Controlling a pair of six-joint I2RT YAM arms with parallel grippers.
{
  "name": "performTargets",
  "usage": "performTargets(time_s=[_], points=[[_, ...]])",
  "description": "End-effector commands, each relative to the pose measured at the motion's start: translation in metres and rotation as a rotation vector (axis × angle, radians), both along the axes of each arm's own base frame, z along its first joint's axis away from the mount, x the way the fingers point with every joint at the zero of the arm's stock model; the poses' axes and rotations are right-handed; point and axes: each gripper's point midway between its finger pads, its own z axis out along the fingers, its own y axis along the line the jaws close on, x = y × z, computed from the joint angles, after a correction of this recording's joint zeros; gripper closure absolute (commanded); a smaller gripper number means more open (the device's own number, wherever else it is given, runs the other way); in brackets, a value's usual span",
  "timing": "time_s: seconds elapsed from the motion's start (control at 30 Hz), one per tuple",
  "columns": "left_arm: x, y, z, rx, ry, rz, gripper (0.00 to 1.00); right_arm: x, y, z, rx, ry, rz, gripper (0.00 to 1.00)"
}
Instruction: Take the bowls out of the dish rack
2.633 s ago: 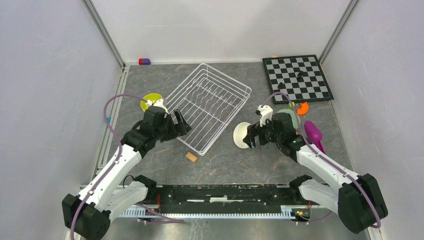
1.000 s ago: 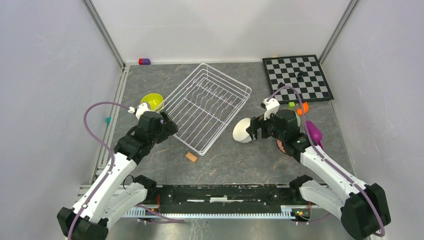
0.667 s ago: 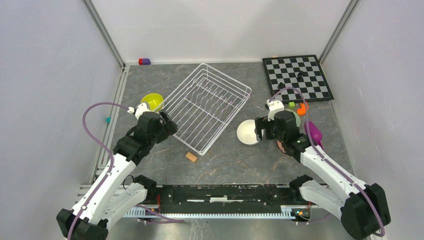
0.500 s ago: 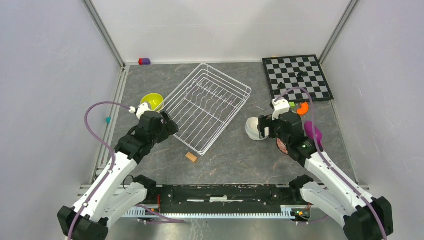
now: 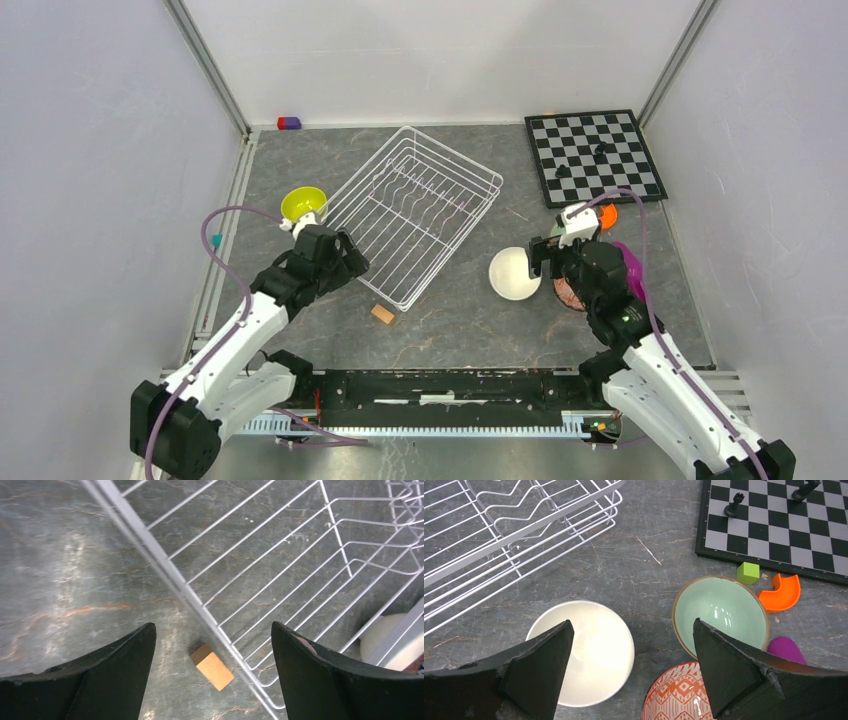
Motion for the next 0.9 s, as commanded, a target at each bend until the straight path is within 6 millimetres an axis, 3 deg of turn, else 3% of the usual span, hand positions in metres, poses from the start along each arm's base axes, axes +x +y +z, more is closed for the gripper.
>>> performTargets(time_s=[0.0,0.33,0.47,0.63,0.73,0.87], points=[[0.024,-0.029,0.008,-0.137,-0.064,-0.032,0.11,0.004,-0.002,0.020,-0.002,-0.093,0.001,0.04],[0.076,-0.072,0.005,-0.247,-0.060,-0.063,0.25,-0.001,-0.001,0.030,-0.004,-0.120,0.030,0.05],[0.109,-0.089,0.020,-0.276,-0.096,-0.068,0.27,-0.004,0.003,0.027,0.014,-0.116,0.047,0.04],[0.141,-0.127,0.036,-0.352,-0.078,-0.169,0.25,-0.006,0.003,0.016,0.009,-0.113,0.055,0.04],[0.145,-0.135,0.043,-0.340,-0.071,-0.218,0.19,-0.005,-0.008,0.014,0.018,-0.143,-0.007,0.04],[0.132,-0.119,0.050,-0.256,-0.092,-0.235,0.11,-0.002,-0.013,0.016,0.035,-0.232,-0.036,0.05]])
